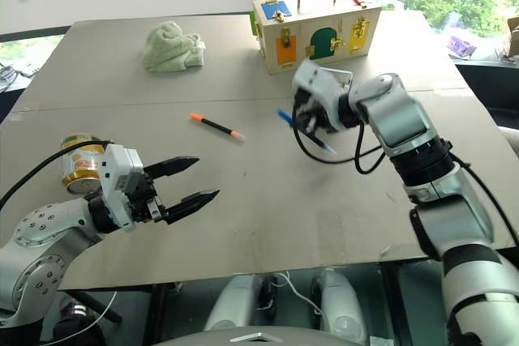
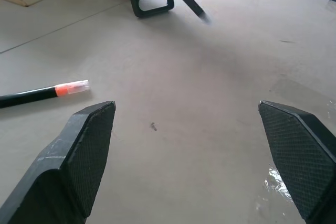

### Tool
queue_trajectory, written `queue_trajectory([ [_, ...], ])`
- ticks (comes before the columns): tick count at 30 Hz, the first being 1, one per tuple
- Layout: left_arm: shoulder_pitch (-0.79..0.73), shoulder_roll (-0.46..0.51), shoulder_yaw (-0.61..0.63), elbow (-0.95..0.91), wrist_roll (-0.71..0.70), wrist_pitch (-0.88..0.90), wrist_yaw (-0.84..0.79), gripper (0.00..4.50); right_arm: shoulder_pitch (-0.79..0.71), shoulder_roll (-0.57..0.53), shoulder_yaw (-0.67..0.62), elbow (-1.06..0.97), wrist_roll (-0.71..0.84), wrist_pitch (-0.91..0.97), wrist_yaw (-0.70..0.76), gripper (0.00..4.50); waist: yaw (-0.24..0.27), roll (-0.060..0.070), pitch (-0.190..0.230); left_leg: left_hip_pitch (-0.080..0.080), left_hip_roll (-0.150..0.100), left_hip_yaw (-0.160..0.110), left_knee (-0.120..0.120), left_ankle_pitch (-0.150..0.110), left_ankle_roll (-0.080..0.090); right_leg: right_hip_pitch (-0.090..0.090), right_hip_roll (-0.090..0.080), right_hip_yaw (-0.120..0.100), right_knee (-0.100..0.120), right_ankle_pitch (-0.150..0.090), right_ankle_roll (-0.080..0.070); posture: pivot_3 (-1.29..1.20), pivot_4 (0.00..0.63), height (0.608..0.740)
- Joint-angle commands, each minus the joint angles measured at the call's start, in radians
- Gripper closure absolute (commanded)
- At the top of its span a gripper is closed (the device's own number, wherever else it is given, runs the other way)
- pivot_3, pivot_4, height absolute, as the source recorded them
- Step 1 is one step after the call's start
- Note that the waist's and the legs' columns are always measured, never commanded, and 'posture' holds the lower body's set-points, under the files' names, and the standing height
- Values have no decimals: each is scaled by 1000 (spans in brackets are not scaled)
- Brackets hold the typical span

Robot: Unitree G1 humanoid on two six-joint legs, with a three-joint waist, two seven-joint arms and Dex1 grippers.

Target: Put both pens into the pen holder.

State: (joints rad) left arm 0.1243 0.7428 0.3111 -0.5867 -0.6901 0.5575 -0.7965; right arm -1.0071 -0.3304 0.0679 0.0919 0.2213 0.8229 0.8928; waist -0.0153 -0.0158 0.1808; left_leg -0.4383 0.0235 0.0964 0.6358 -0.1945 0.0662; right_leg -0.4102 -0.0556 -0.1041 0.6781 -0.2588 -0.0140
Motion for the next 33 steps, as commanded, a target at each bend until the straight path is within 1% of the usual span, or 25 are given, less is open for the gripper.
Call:
queue_trajectory([
  [1,-18,-3,5,-35,-11,-10,15,0,9,71,-176,6,85,-236,-105,4442,3,0,0,0,0,0,0,0,0,0,0,0,0,0,0,0,150,740],
  [3,-37,-2,-4,-27,-11,-9,15,0,9,119,-243,35,74,-463,-193,4442,6,0,0,0,-1,0,0,0,0,1,-1,0,-1,0,0,0,150,740],
  [4,-47,-1,-7,-22,-12,-8,16,0,7,117,-239,68,35,-573,-225,4442,6,0,0,0,-1,1,0,0,0,1,-1,0,-1,0,0,0,150,740],
  [6,-66,-3,-14,-15,-11,-6,20,0,5,113,-231,135,8,-699,-234,4442,6,0,0,0,-1,1,0,0,0,1,-1,1,-1,0,0,0,150,740],
  [9,-85,-10,-23,-13,-9,-4,26,0,5,117,-224,245,-48,-848,-323,4442,1,0,0,1,-2,3,0,0,1,1,-1,3,0,0,0,0,150,740],
  [11,-95,-18,-26,-14,-10,-5,35,0,20,119,-213,290,-73,-921,-352,4442,-2,0,0,2,-1,4,0,0,1,1,0,4,0,0,0,0,150,740],
  [16,-112,-28,-18,-12,-20,-13,46,0,94,142,-204,320,-98,-1026,-433,4442,-2,0,0,4,0,4,-2,0,1,1,1,5,1,0,0,0,150,740],
  [21,-137,-31,-16,-10,-34,-7,56,0,149,154,-182,309,-115,-1082,-471,4442,-1,0,0,4,0,5,-2,0,1,1,1,6,0,0,0,0,150,740],
  [27,-175,-39,-19,-6,-53,-3,76,0,174,156,-154,304,-133,-1126,-498,4442,-1,0,0,5,0,5,-2,0,1,1,1,6,1,0,0,0,150,740],
  [33,-221,-55,-15,-10,-85,0,103,0,197,147,-134,353,-167,-1192,-522,4442,0,0,0,5,-1,5,-2,0,1,2,1,6,0,0,0,0,150,740],
])
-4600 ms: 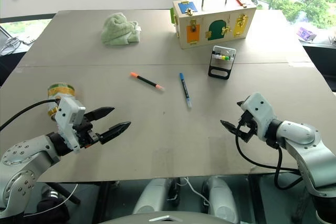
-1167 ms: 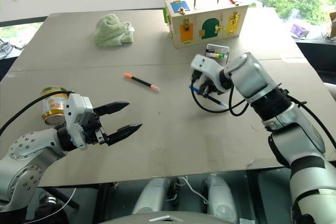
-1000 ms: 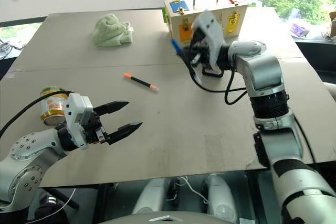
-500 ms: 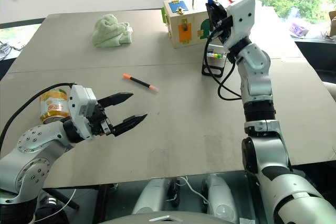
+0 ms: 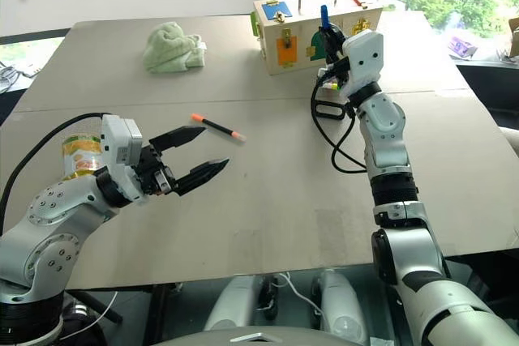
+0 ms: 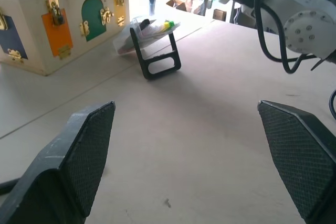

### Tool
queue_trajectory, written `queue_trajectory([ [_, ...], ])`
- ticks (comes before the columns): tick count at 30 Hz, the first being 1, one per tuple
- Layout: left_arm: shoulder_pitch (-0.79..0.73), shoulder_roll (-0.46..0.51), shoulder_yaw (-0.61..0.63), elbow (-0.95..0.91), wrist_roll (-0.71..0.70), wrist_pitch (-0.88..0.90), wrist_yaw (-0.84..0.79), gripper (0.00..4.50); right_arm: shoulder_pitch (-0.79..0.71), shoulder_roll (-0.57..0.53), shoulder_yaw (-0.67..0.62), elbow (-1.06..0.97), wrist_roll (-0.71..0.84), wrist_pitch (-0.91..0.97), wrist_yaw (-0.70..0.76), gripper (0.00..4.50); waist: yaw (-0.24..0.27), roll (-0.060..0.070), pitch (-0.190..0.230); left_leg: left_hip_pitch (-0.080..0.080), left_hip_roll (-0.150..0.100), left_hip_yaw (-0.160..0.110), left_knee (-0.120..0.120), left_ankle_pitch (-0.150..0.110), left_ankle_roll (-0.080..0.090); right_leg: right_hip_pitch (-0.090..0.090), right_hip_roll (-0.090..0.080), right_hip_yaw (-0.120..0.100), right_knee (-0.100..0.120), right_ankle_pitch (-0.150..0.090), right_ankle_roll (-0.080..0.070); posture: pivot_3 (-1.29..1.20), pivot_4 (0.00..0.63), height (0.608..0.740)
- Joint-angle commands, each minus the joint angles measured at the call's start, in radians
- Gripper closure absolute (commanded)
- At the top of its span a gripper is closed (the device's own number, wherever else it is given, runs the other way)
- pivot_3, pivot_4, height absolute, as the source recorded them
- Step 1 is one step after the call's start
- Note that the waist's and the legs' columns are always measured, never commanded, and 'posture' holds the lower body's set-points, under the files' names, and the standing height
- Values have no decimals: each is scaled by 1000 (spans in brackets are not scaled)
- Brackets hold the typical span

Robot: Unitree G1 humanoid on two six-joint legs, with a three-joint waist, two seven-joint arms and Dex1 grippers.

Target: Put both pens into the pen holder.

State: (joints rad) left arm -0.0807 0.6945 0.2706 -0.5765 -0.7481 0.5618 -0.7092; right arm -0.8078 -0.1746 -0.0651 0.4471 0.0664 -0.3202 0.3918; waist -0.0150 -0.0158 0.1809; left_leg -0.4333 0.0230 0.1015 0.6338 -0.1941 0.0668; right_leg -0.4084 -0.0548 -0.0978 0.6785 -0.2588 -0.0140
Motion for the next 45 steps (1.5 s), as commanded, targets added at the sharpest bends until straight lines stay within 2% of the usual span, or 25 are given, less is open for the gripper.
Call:
queue_trajectory([
  [1,-18,-3,25,-21,-29,-5,11,0,-1,-9,1,12,-16,-60,-26,4442,0,0,0,0,0,0,0,0,0,0,0,0,0,0,0,0,150,740],
  [4,-19,4,24,-23,-29,-8,6,0,6,-14,13,66,-35,-112,-31,4442,0,0,0,0,0,0,0,0,0,0,0,0,0,0,0,0,150,740],
  [6,-19,4,22,-24,-31,-8,8,0,7,-17,9,103,-36,-160,-34,3578,0,0,0,1,0,0,0,0,0,0,0,0,0,0,0,0,150,740],
  [8,-18,5,22,-25,-31,-8,11,0,3,-25,7,134,-49,-203,-47,3017,0,0,0,1,0,0,0,0,0,0,0,0,0,0,0,0,150,740],
  [14,-21,8,14,-2,-19,1,23,0,14,-41,9,154,-51,-224,-47,23,0,0,0,1,0,0,0,0,0,0,0,0,0,0,0,0,150,740],
  [18,-43,44,-38,63,75,18,39,0,59,-56,20,20,-2,-106,16,23,1,0,0,1,0,0,0,0,0,1,0,0,0,0,0,0,150,740],
  [20,-89,82,-91,126,127,38,19,0,119,-77,43,-133,75,32,104,23,3,0,0,1,0,0,0,0,0,1,0,0,0,0,0,0,150,740],
  [23,-251,174,-231,284,262,69,-41,0,249,-165,85,-419,186,280,227,23,16,0,0,0,0,-1,0,0,0,1,0,-1,0,0,0,0,150,740],
  [25,-395,190,-316,440,319,49,-125,0,332,-258,107,-588,242,433,300,23,27,0,0,1,0,-1,0,0,0,1,0,-1,0,-1,2,0,150,740],
  [26,-470,185,-355,526,341,38,-179,0,368,-298,106,-658,265,510,307,23,30,0,0,0,0,-1,0,0,0,1,0,-1,0,-2,3,0,150,740],
  [28,-672,160,-499,802,491,-107,-331,0,464,-393,84,-794,328,627,347,23,33,-1,0,0,-1,-1,1,0,0,1,0,-2,-1,-2,4,0,150,740],
  [31,-869,106,-617,1122,641,-316,-474,0,538,-449,54,-894,374,705,350,23,29,-1,0,0,-1,0,1,0,1,1,1,-1,-1,-3,4,0,150,740],
  [35,-1125,-17,-758,1589,860,-581,-551,0,639,-473,9,-999,387,771,304,23,26,-4,1,-1,0,2,2,0,1,-1,2,1,-1,-3,4,0,150,740],
  [37,-1204,-64,-823,1745,962,-696,-561,0,683,-465,-9,-1058,392,802,263,23,29,-4,1,-4,0,2,2,0,1,-3,3,1,-1,-3,4,0,150,740],
  [39,-1242,-93,-875,1834,1060,-783,-490,0,712,-454,-15,-1099,388,823,227,23,28,-5,2,-5,0,3,3,-1,2,-4,2,2,-1,-3,4,0,150,740],
  [40,-1253,-103,-892,1865,1098,-809,-465,542,725,-449,-18,-1116,387,831,211,0,28,-5,2,-6,0,3,3,-1,3,-5,2,2,-1,-3,4,0,150,740],
  [42,-1261,-118,-914,1908,1157,-830,-424,1251,743,-437,-20,-1147,382,847,179,0,28,-5,1,-6,0,3,4,-2,3,-5,2,2,-1,-3,5,0,150,740],
  [44,-1261,-127,-925,1932,1202,-835,-404,2349,757,-425,-21,-1173,377,860,148,0,28,-5,0,-5,0,2,5,-2,4,-4,2,2,0,-3,5,0,150,740],
  [45,-1258,-129,-921,1940,1209,-833,-423,2660,766,-417,-23,-1190,381,870,133,0,28,-5,0,-4,0,2,5,-2,4,-3,1,1,0,-3,5,0,150,740],
])
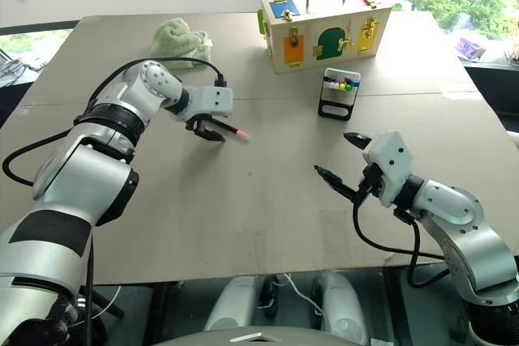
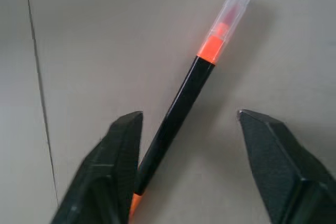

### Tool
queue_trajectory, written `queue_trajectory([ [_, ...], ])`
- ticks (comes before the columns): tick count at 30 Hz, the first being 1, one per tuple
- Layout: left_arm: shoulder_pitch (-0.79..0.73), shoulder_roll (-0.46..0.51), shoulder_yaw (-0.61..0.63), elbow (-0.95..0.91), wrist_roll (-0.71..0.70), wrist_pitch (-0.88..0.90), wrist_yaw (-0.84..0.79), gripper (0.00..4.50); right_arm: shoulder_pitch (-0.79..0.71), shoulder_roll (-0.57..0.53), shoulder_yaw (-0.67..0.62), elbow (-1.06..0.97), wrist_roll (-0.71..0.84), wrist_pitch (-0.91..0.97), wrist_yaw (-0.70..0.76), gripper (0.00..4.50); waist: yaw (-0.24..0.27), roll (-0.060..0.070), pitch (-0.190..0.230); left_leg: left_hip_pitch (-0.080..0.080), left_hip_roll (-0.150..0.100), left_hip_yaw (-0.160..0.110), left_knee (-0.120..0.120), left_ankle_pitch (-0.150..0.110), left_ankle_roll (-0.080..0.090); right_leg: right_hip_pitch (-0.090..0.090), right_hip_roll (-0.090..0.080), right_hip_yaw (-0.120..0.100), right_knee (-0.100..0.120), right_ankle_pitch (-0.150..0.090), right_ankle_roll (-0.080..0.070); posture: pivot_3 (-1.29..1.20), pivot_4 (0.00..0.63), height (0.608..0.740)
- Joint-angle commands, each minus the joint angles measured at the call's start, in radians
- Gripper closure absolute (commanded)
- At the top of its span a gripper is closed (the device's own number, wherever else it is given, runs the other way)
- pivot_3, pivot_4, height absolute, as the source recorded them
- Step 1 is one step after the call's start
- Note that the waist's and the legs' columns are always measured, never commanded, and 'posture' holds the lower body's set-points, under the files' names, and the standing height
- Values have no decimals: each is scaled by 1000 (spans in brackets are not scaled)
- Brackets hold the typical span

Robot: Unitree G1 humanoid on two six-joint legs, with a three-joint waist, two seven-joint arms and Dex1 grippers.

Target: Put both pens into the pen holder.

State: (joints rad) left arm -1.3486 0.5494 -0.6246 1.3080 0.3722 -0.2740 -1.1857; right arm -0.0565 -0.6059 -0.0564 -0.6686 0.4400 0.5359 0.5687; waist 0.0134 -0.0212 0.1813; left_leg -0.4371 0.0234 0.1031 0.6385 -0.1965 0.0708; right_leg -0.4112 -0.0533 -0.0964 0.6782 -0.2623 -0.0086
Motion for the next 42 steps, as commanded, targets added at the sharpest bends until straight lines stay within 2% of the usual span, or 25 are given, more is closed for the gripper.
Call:
queue_trajectory([
  [1,15,13,-10,60,82,6,28,2987,26,21,-34,-92,13,25,-59,0,-1,0,0,0,1,0,0,-1,2,0,0,0,0,0,0,0,150,740],
  [2,20,10,14,64,66,10,0,3557,36,29,-34,-108,18,36,-75,0,-3,0,0,1,1,0,1,-2,4,1,0,0,1,0,0,0,150,740],
  [4,25,7,78,63,15,16,-52,4388,43,52,-28,-137,43,69,-103,0,-7,0,-1,4,3,-1,3,-2,4,3,1,-1,3,0,0,0,150,740],
  [8,21,8,255,37,-125,26,-195,4450,7,169,-10,-162,182,160,-191,0,-12,0,-1,2,5,-1,5,-2,4,3,2,-3,3,1,-1,0,150,740],
  [13,50,14,427,-92,-308,104,-414,4450,-87,299,17,-103,349,261,-262,0,-14,-1,-1,-12,5,-4,14,-1,1,-5,2,-6,2,4,-5,0,150,740],
  [15,160,37,419,-325,-421,200,-429,4450,-143,347,9,-46,428,302,-290,0,-19,-1,-1,-13,3,-3,14,-2,3,-5,0,-6,1,4,-5,0,150,740],
  [17,310,56,444,-642,-507,335,-428,4450,-205,380,16,18,448,334,-319,0,-29,-1,-1,-12,3,-4,14,-2,3,-3,-1,-6,1,4,-5,0,150,740],
  [21,510,69,497,-1108,-605,548,-318,4450,-280,395,17,88,521,407,-347,0,-27,0,-1,-12,3,-4,14,-2,3,-3,-1,-5,2,4,-5,0,150,740],
  [26,605,58,517,-1375,-665,712,-175,4450,-344,383,4,145,571,462,-367,0,-24,0,-1,-10,2,-6,14,-2,3,-1,0,-7,2,4,-4,0,150,740],
  [29,633,60,514,-1446,-685,745,-131,4500,-354,377,6,151,588,475,-373,823,-25,0,-1,-9,2,-5,14,-2,4,0,0,-6,2,5,-3,0,150,740],
  [30,641,55,514,-1466,-694,756,-116,4500,-357,380,6,152,591,470,-376,1233,-25,0,-1,-9,2,-5,14,-2,4,0,0,-6,3,5,-3,0,150,740],
  [31,648,52,512,-1483,-700,763,-104,4500,-362,386,5,153,588,460,-381,1835,-25,0,-1,-9,2,-5,14,-2,3,0,1,-6,3,5,-3,0,150,740],
  [32,655,52,509,-1496,-705,764,-98,4500,-366,395,0,154,592,454,-390,2253,-24,0,-1,-9,2,-6,14,-2,3,0,1,-6,3,5,-3,0,150,740],
  [33,660,53,507,-1504,-711,768,-92,4500,-369,399,-5,152,601,453,-397,2916,-24,0,-1,-9,2,-5,14,-2,3,0,1,-6,3,5,-3,0,150,740],
  [34,663,55,505,-1507,-714,768,-89,4500,-369,399,-8,149,608,455,-401,3236,-24,0,-1,-9,2,-5,14,-2,3,0,1,-6,3,5,-3,0,150,740],
  [36,663,58,502,-1506,-718,766,-82,4500,-366,392,-9,143,617,459,-402,4239,-24,0,-1,-9,2,-5,14,-2,3,0,1,-5,3,5,-3,0,150,740],
  [37,662,59,500,-1501,-719,762,-80,4500,-363,388,-8,140,619,459,-400,4392,-23,0,-1,-9,2,-5,14,-2,3,0,1,-5,3,5,-3,0,150,740],
  [41,669,75,500,-1498,-757,807,-102,4500,-354,383,-9,132,620,449,-403,4392,-24,0,-1,-9,2,-5,14,-2,3,0,1,-5,2,5,-3,0,150,740],
  [42,673,77,507,-1500,-771,827,-97,3621,-352,382,-9,128,616,442,-405,4392,-24,0,-1,-9,2,-5,14,-2,3,0,1,-5,2,5,-3,0,150,740],
])
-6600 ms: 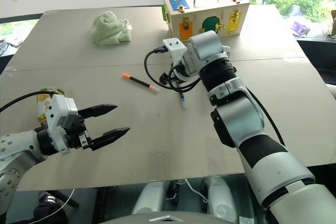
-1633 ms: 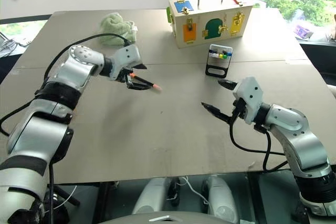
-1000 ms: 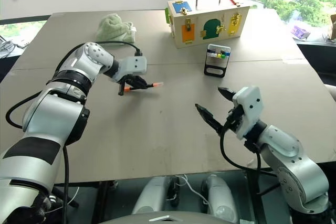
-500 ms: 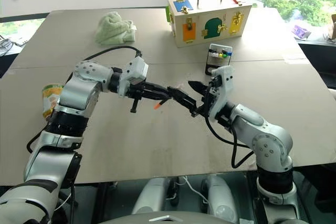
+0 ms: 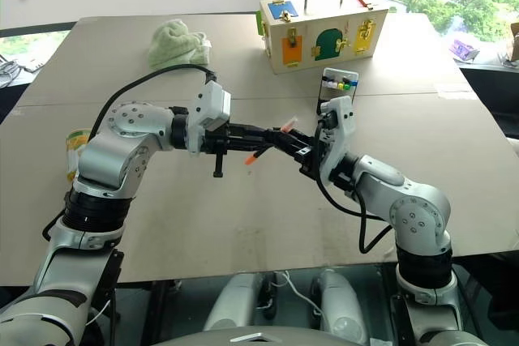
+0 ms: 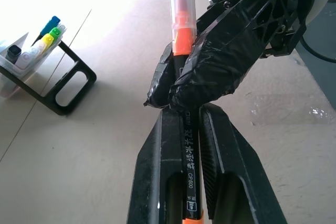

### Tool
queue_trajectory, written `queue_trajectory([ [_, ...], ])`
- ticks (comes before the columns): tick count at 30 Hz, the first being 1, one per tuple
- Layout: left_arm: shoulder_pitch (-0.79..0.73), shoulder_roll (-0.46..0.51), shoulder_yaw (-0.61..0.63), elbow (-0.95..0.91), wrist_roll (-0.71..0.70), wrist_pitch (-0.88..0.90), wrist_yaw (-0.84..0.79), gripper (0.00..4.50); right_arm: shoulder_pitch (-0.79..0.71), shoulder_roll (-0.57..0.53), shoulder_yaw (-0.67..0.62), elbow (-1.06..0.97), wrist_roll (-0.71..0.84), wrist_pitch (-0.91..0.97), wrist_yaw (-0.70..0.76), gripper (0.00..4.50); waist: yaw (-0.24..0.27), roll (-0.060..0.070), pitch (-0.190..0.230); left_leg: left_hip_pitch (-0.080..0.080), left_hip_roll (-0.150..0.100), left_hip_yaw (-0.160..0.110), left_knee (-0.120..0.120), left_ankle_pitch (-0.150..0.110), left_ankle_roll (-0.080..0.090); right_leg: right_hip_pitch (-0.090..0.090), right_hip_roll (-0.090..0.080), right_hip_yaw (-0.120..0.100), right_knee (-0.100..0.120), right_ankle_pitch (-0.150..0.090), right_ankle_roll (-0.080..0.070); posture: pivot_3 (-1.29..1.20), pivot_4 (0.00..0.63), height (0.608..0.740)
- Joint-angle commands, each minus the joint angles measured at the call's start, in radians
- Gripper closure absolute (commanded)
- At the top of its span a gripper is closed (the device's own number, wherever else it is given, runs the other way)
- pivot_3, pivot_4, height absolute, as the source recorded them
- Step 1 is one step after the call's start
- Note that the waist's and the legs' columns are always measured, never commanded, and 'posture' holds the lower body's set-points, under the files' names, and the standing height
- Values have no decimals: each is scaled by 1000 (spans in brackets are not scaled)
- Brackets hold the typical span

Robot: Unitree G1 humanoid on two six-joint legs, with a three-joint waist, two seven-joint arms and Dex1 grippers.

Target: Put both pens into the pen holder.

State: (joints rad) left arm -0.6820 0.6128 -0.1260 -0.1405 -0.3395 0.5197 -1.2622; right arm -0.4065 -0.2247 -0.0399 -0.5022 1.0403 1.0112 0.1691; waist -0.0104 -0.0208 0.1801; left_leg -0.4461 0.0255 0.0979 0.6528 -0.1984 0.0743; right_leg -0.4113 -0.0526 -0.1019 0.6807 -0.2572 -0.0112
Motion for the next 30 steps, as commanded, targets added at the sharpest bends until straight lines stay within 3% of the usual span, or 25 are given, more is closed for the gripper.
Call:
queue_trajectory([
  [1,11,14,20,-54,-68,51,-1,3072,-1,0,-27,-42,9,-43,-8,4392,0,0,0,0,0,0,0,0,0,0,0,0,0,0,0,0,150,740],
  [2,14,11,34,-60,-77,71,26,2889,-2,-2,-29,-46,0,-53,-10,4392,0,0,0,0,0,0,0,0,0,0,0,0,0,0,0,0,150,740],
  [5,38,14,78,-103,-125,155,97,1522,-19,-38,-30,-47,-84,-110,-5,4393,0,0,0,0,0,0,0,0,0,0,0,0,0,0,0,0,150,740],
  [6,54,13,93,-123,-127,162,132,1425,-33,-66,-27,-39,-137,-136,0,4393,0,0,0,0,0,0,0,0,0,0,0,0,0,0,0,0,150,740],
  [12,153,-115,187,-315,-160,260,452,1425,-180,-246,-31,81,-424,-301,35,4393,3,0,0,0,0,0,0,0,0,0,0,1,0,0,1,0,150,740],
  [15,199,-189,207,-372,-150,250,578,1425,-229,-274,-12,131,-516,-361,46,4393,5,0,0,0,0,0,0,0,0,0,0,1,0,0,1,0,150,740],
  [19,261,-234,241,-442,-195,281,671,1425,-270,-261,12,186,-600,-407,53,4393,1,0,0,1,0,1,0,0,0,0,0,2,0,1,1,0,150,740],
  [30,289,-221,259,-492,-301,292,744,1425,-266,-197,39,288,-752,-523,72,4393,10,0,0,1,-1,1,0,0,-1,0,0,2,0,1,1,0,150,740],
])
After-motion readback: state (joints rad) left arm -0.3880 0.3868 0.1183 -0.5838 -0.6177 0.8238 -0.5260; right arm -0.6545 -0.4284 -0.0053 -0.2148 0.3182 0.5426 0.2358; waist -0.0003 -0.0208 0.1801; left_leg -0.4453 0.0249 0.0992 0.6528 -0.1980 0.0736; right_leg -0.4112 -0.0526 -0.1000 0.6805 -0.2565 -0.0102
